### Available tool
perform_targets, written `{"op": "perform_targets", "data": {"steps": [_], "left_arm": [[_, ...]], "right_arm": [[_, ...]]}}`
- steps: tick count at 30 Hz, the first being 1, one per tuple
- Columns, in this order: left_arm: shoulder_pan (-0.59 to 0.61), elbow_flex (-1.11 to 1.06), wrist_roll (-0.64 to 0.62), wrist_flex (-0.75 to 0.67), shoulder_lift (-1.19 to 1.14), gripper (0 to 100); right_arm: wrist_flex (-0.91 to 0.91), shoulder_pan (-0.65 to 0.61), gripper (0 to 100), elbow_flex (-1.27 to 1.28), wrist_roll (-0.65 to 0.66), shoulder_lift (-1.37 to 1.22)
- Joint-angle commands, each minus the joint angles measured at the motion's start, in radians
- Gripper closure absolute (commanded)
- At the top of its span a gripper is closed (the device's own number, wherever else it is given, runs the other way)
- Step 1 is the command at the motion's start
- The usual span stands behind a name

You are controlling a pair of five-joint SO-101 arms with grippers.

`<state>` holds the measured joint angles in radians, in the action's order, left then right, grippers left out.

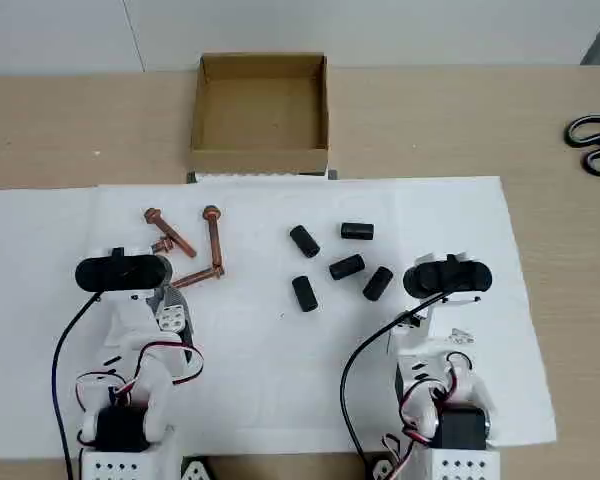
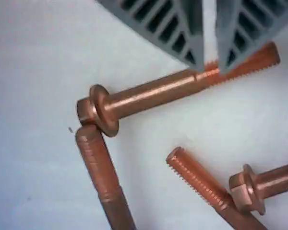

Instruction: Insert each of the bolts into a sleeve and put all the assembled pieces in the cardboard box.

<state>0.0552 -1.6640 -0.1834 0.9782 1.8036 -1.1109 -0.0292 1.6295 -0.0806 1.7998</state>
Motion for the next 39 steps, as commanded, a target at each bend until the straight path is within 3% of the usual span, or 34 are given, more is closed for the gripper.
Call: {"op": "perform_targets", "data": {"steps": [1,34,39], "left_arm": [[0.005,0.004,0.0,-0.029,0.009,99],[-0.003,0.004,-0.002,-0.034,0.009,99],[-0.115,0.004,0.0,-0.032,0.009,99]], "right_arm": [[-0.005,0.004,99.5,-0.008,-0.009,0.015],[-0.004,0.002,99.5,-0.008,-0.012,0.015],[-0.004,0.002,99.5,-0.008,-0.012,0.015]]}}
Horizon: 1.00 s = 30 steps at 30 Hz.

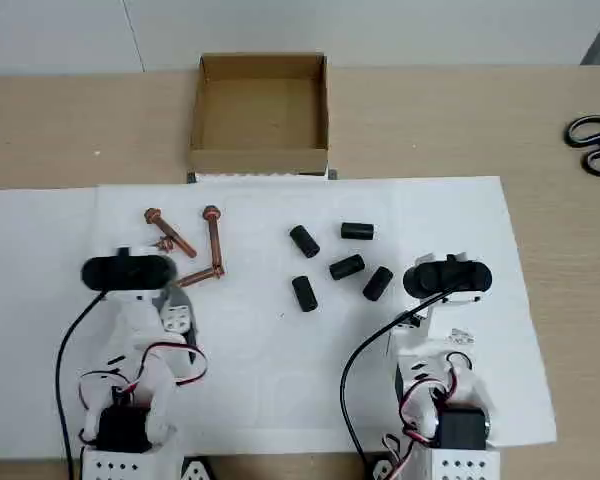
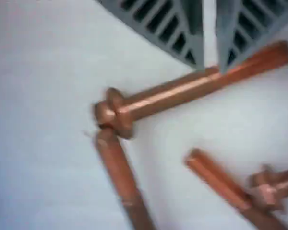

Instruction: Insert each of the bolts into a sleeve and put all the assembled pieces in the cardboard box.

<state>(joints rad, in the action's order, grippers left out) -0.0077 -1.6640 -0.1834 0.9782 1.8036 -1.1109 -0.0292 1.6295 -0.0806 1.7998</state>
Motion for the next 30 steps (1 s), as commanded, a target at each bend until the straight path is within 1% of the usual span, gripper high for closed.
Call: {"op": "perform_targets", "data": {"steps": [1,7,12,15,16,19,20,22,25,28,30], "left_arm": [[-0.068,0.004,0.0,-0.032,0.009,99],[-0.094,0.004,0.0,-0.029,0.009,99],[-0.155,0.004,0.0,-0.031,0.009,99],[-0.155,0.004,0.005,-0.028,0.009,99],[-0.158,0.005,0.025,-0.029,0.009,99],[-0.166,0.016,0.184,-0.04,0.009,99],[-0.166,0.019,0.19,-0.057,0.009,99],[-0.166,0.027,0.157,-0.061,0.005,99],[-0.164,0.051,0.143,-0.023,0.003,98],[-0.195,0.097,0.141,0.043,0.003,95],[-0.227,0.153,0.141,0.089,0.003,95]], "right_arm": [[-0.004,0.002,99.5,-0.008,-0.011,0.015],[-0.004,0.002,99.5,-0.008,-0.011,0.015],[-0.004,0.002,99.5,-0.008,-0.011,0.015],[-0.004,0.002,99.5,-0.008,-0.009,0.015],[-0.004,0.002,99.5,-0.008,-0.008,0.015],[-0.005,-0.021,99.5,-0.008,-0.008,0.015],[-0.008,-0.031,99.5,-0.012,-0.005,0.015],[-0.015,-0.056,99.5,-0.025,-0.002,0.013],[-0.074,-0.117,99.5,-0.068,0.021,0.012],[-0.101,-0.12,99.5,-0.143,0.031,0.01],[-0.101,-0.119,99.5,-0.178,0.077,0.008]]}}
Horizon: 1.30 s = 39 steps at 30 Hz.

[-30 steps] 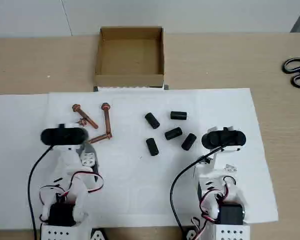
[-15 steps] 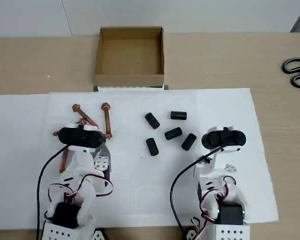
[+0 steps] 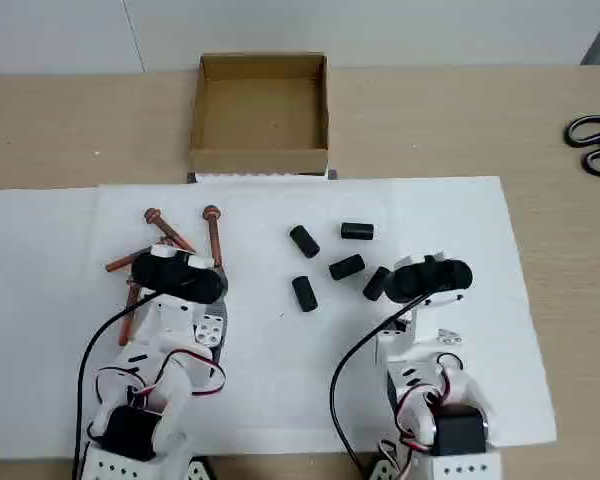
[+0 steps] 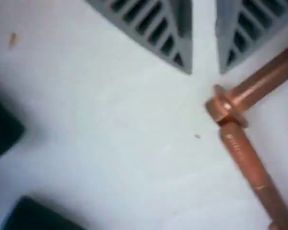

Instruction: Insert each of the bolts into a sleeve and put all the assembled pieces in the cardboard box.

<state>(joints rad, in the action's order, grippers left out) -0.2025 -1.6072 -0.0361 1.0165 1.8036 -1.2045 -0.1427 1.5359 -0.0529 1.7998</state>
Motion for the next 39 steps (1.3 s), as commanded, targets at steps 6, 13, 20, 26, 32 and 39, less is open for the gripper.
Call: {"op": "perform_targets", "data": {"steps": [6,13,20,26,32,39], "left_arm": [[-0.04,0.228,-0.005,0.106,0.0,93],[-0.044,0.395,-0.005,0.114,-0.213,93],[-0.038,0.71,-0.003,0.203,-0.71,94],[-0.038,0.857,0.003,0.236,-1.111,94],[-0.038,0.857,0.002,0.094,-1.275,94],[-0.038,0.796,-0.003,-0.057,-1.413,93]], "right_arm": [[-0.005,0.071,99.5,-0.264,0.103,-0.186],[-0.18,0.073,99.5,-0.724,0.095,-0.73],[-0.417,-0.018,99.5,-1.083,0.1,-1.148],[-0.501,-0.021,99.5,-1.221,0.272,-1.363],[-0.433,-0.019,99.4,-1.25,0.302,-1.497],[-0.328,-0.025,99.4,-1.252,0.101,-1.609]]}}
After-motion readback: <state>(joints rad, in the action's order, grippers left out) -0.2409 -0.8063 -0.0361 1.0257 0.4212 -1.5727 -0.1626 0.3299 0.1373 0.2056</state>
